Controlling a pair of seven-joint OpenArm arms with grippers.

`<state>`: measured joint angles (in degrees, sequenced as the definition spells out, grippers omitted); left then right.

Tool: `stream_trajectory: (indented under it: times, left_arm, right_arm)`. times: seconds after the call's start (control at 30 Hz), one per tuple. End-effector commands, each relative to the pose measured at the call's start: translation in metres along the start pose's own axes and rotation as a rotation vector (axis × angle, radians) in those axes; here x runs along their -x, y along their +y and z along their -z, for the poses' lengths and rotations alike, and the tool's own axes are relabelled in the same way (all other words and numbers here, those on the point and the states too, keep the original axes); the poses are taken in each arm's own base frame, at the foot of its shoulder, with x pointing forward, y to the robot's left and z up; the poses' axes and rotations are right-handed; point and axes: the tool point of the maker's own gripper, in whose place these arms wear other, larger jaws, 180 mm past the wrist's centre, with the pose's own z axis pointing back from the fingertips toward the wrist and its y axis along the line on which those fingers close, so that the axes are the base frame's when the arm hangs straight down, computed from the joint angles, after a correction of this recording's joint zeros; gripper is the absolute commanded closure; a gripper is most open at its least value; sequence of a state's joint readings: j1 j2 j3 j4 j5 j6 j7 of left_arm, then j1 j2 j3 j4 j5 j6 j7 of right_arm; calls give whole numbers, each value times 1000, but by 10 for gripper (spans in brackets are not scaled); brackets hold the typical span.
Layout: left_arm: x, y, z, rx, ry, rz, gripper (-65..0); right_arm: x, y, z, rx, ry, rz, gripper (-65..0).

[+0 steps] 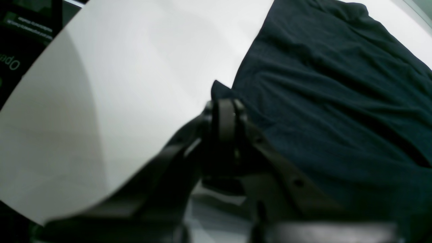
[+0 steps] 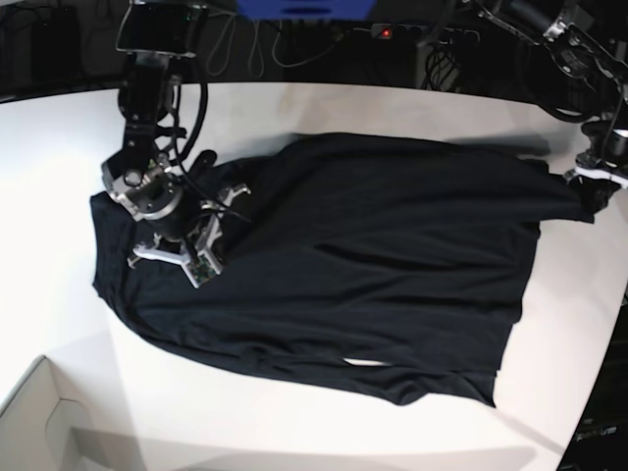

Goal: Layout the t-shirt on the table in an organized manner, then fold the t-shirt properly
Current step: 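Grasp the shirt's side edges with both grippers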

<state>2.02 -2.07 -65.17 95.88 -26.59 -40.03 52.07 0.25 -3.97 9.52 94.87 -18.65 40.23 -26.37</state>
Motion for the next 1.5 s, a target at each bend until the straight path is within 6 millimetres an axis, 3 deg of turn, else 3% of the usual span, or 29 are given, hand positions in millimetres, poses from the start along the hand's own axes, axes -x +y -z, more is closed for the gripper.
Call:
stream_trajectory:
  times: [0.0,0.17,0.27,0.43,0.67,0.93,1.13,1.47]
  left_arm:
    - [-15,1,-1,3,-48,10,-97]
    - [-2,-4,7,11,4,30,-323]
    - [-3,-4,7,11,3,30,-372]
    - [-1,-4,5,9,6,30,-374]
    - [30,5,-2,-3,83,16,-375]
    - [65,8,7,13,164,-61,-375]
    - [63,-4,22,58,122,-72,-375]
    - [81,-31,46,150,120,-103,-372]
  right_arm:
    - [-15,-5,-1,12,-53,3,0]
    - [-12,-3,0,7,-46,6,0]
    - [-12,-3,-1,7,-46,4,0]
    - [-9,-9,-4,18,-39,-14,-114]
    - [10,-22,-27,77,-12,-2,-239]
    - [38,0,-40,42,47,4,-253]
    - [53,9,-47,29,80,14,-253]
    - [46,31,-69,31,56,48,-323]
